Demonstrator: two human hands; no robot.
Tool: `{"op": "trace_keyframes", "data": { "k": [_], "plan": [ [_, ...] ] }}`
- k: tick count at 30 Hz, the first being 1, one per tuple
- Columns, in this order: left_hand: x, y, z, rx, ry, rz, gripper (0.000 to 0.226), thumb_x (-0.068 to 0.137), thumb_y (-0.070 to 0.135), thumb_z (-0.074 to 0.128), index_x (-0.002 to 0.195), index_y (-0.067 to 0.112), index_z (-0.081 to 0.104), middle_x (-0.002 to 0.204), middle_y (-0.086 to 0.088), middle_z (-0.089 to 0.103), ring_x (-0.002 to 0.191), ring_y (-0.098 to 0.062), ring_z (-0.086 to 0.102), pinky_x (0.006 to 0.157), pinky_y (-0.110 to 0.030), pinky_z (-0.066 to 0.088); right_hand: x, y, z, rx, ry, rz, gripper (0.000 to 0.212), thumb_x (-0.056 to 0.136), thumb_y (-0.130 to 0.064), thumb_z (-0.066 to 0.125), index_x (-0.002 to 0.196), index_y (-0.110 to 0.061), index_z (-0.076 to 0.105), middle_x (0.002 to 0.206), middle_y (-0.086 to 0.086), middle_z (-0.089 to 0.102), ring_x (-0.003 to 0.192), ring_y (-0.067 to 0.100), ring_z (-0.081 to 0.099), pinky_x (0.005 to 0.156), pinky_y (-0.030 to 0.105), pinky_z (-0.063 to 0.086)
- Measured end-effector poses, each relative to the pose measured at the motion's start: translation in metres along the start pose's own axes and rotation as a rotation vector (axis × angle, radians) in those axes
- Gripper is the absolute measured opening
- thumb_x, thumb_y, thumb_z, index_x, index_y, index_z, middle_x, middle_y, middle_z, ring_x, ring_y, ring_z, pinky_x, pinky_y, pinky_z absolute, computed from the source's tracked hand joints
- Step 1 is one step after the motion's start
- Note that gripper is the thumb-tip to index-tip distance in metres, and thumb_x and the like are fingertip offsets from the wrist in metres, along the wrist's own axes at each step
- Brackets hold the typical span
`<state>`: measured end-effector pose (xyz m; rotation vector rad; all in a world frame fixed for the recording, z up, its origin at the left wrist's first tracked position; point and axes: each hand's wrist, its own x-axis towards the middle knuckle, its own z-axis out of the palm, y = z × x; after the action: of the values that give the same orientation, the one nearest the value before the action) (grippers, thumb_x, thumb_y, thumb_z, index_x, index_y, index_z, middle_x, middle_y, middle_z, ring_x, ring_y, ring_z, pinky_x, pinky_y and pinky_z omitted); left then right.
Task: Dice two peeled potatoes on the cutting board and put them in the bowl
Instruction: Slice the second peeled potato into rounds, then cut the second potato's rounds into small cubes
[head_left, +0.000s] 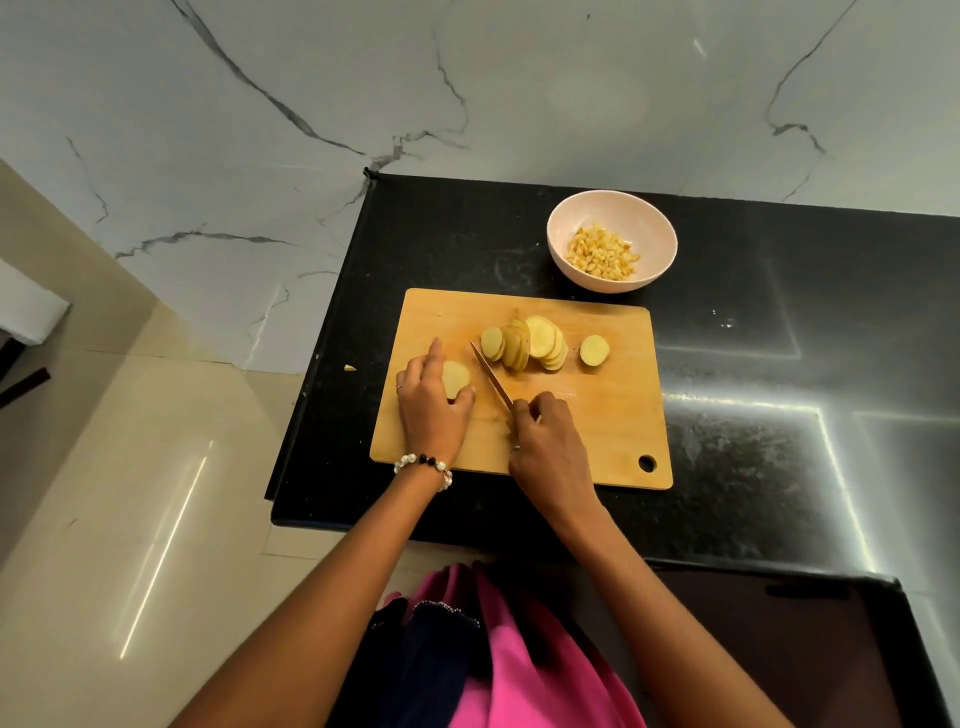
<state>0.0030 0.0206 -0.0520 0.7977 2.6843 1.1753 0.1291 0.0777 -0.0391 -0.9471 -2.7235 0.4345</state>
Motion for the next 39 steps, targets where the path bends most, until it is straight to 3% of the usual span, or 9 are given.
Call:
{"op": "trace_keyframes", "data": {
  "k": [7, 11, 15, 21, 30, 39],
  "plan": [
    [0.003, -0.001, 0.003, -0.030, -0.022, 0.083, 0.082, 0.074, 0.020, 0.078, 0.143, 0.007, 0.036, 0.117, -0.006, 0.064, 0.102, -0.026, 0.053, 0.088, -0.034, 0.042, 0.018, -0.023, 0.012, -0.108, -0.005, 0.111, 0.022, 0.084, 0.001, 0.054, 0.105, 0.008, 0.059, 0.095, 0.019, 0.054, 0.081, 0.032, 0.055, 0.046, 0.034, 0.048],
    [0.006, -0.001, 0.006, -0.046, -0.029, 0.110, 0.083, 0.073, 0.022, 0.079, 0.143, 0.006, 0.036, 0.116, -0.006, 0.065, 0.102, -0.026, 0.054, 0.088, -0.039, 0.047, 0.017, -0.015, 0.008, -0.140, -0.042, 0.178, 0.028, 0.089, 0.001, 0.047, 0.114, 0.009, 0.055, 0.102, 0.020, 0.052, 0.086, 0.031, 0.054, 0.051, 0.034, 0.049],
    [0.008, -0.001, 0.007, -0.041, -0.045, 0.137, 0.083, 0.075, 0.023, 0.078, 0.144, 0.007, 0.035, 0.118, -0.006, 0.065, 0.104, -0.025, 0.054, 0.090, -0.040, 0.047, 0.018, 0.003, -0.002, -0.164, -0.063, 0.216, 0.030, 0.096, -0.005, 0.037, 0.124, 0.003, 0.046, 0.114, 0.016, 0.046, 0.098, 0.029, 0.049, 0.062, 0.035, 0.048],
    [0.008, 0.005, 0.014, -0.040, -0.078, 0.176, 0.082, 0.075, 0.023, 0.078, 0.144, 0.008, 0.035, 0.119, -0.005, 0.064, 0.107, -0.023, 0.053, 0.092, -0.034, 0.044, 0.022, 0.026, -0.014, -0.149, -0.067, 0.223, 0.032, 0.098, -0.008, 0.035, 0.127, 0.000, 0.045, 0.115, 0.014, 0.045, 0.099, 0.028, 0.048, 0.066, 0.036, 0.045],
    [0.007, 0.009, 0.021, -0.037, -0.099, 0.224, 0.084, 0.073, 0.028, 0.079, 0.143, 0.008, 0.036, 0.117, -0.005, 0.064, 0.107, -0.023, 0.052, 0.089, -0.023, 0.033, 0.037, 0.048, -0.026, -0.173, -0.059, 0.207, 0.026, 0.100, -0.015, 0.037, 0.121, -0.005, 0.048, 0.109, 0.011, 0.046, 0.092, 0.026, 0.050, 0.058, 0.035, 0.039],
    [0.013, 0.010, 0.024, -0.005, -0.243, 0.265, 0.081, 0.070, 0.037, 0.079, 0.141, 0.023, 0.043, 0.125, 0.005, 0.060, 0.114, -0.021, 0.046, 0.094, -0.042, 0.040, 0.007, 0.023, -0.029, -0.011, -0.048, 0.193, 0.036, 0.097, -0.021, 0.047, 0.129, -0.006, 0.052, 0.111, 0.014, 0.052, 0.095, 0.029, 0.053, 0.065, 0.034, 0.041]
  ]
}}
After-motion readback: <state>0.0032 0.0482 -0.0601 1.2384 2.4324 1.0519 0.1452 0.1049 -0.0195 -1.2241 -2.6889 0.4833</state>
